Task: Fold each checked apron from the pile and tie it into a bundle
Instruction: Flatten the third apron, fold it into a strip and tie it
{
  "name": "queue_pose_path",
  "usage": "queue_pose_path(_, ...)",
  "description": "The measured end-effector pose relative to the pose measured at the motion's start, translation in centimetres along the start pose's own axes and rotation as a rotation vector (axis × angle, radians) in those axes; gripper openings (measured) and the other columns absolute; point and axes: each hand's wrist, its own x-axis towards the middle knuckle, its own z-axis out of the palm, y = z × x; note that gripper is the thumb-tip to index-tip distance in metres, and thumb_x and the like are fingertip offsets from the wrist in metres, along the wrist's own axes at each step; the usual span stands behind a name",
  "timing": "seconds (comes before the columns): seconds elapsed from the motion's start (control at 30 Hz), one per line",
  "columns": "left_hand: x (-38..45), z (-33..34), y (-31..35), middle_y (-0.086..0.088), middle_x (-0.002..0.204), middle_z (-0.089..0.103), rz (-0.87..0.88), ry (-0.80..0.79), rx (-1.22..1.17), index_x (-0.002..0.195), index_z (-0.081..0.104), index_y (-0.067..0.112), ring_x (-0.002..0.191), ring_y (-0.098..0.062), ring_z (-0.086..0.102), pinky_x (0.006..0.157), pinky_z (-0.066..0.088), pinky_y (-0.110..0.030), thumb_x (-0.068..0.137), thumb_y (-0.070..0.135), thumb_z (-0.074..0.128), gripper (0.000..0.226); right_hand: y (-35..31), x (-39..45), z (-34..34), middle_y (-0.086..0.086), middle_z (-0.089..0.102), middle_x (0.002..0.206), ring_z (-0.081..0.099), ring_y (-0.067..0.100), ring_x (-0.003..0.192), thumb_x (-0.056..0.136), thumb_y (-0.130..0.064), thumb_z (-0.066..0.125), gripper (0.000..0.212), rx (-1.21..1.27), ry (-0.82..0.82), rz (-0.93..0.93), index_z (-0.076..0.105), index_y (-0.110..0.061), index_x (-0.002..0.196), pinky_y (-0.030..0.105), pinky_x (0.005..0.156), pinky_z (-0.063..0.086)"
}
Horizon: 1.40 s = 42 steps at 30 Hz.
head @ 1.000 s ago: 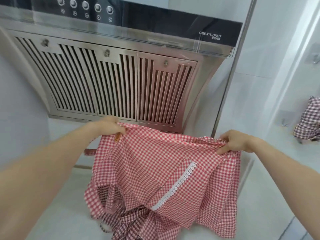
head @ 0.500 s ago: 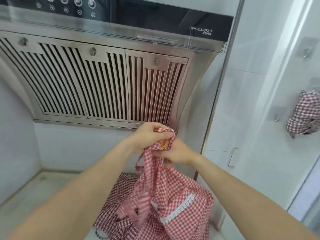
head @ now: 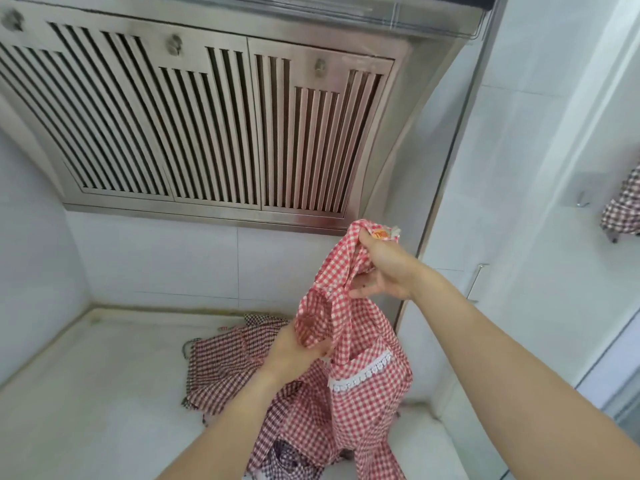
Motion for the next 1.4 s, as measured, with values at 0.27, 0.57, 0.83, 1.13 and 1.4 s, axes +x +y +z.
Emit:
queue_pose_path(0.27,3.2,-5.5,2.6,-0.003,0.056,0.056,-0.290,-0.047,-0.325,0.084,0.056,0.005,0.041,-0.014,0.052,0.042,0.046,-0.026,0.102,0.018,0.049,0.023,-2.3,-1.1,-5.6,0.016,0.073,0.110,0.074,0.034,0.089,0.094,-0.070,0.037,0.074,-0.430,0.039,0.039,0.057,-0.009,0.130,0.050,0.085,0.060)
queue_pose_path(0.57,5.3,-6.3,18.3,-0.009,0.093,0.063,0.058,-0.304,-0.452,0.127,0.056,-0.005,0.080,-0.015,0.060,0.087,0.050,-0.036,0.104,0.015,0.043,0.033,-0.4,-1.6,-3.8,0.001,0.075,0.109,0.071,0.020,0.104,0.060,-0.038,0.091,0.066,-0.594,-0.191,-0.015,0.068,-0.016,0.118,0.040,0.094,0.056)
queue_pose_path(0.83,6.3,-2.6,22.0,-0.010,0.105,0.069,0.162,-0.420,-0.291,0.118,0.059,0.000,0.092,-0.018,0.067,0.076,0.054,-0.025,0.096,0.013,0.057,0.026,2.4,0.7,-0.8,-0.008,0.067,0.122,0.063,0.008,0.111,0.083,-0.016,0.079,0.051,-0.225,0.147,-0.490,0.058,-0.024,0.129,0.029,0.097,0.051)
queue_pose_path(1.13,6.3,-1.5,11.1,0.006,0.139,0.055,0.088,-0.453,0.038,0.145,0.041,0.020,0.126,-0.011,0.054,0.112,0.039,-0.035,0.080,0.040,0.079,0.078,-3.0,-1.0,-5.4,0.008,0.073,0.100,0.070,0.025,0.098,0.095,-0.018,0.063,0.016,0.187,0.027,-0.265,0.069,-0.010,0.108,0.043,0.094,0.055)
queue_pose_path(1.4,6.1,-1.6,10.1,-0.008,0.139,0.059,-0.101,-0.886,-0.043,0.140,0.049,0.007,0.128,-0.025,0.056,0.109,0.044,-0.042,0.061,0.051,0.087,0.098,-6.3,-4.2,-8.3,0.012,0.071,0.115,0.069,0.027,0.108,0.072,-0.034,0.076,0.051,-0.277,-0.208,-0.204,0.066,-0.008,0.115,0.039,0.095,0.055)
